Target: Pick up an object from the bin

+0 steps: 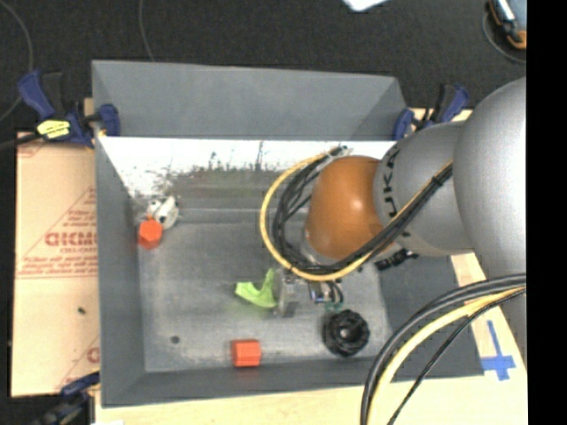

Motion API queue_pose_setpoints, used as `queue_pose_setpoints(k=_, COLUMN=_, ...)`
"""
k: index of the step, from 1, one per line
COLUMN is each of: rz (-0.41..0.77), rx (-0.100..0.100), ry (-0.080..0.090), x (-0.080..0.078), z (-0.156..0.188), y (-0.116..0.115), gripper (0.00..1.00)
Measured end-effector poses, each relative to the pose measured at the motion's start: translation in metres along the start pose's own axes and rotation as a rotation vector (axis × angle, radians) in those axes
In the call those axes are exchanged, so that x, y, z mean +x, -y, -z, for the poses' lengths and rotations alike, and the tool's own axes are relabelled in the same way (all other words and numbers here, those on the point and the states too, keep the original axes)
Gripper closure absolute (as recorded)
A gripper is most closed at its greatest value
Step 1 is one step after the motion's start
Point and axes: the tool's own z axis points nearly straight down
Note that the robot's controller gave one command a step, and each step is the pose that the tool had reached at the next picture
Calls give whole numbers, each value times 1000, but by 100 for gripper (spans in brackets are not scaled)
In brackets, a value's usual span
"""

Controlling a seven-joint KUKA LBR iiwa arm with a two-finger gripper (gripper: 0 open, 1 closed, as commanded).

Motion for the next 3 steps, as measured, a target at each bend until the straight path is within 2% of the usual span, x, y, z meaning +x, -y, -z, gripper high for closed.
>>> queue_pose_setpoints(k=1, rz=15, rx=-1, ry=7, x=-14, z=0, y=-1, gripper=100)
queue_pose_setpoints(k=2, rz=12, rx=1, ry=11, x=-18, z=88, y=10, gripper=100)
queue_pose_setpoints(k=3, rz=-28, rx=-2, ry=5, x=-12, z=36, y=-18, gripper=100)
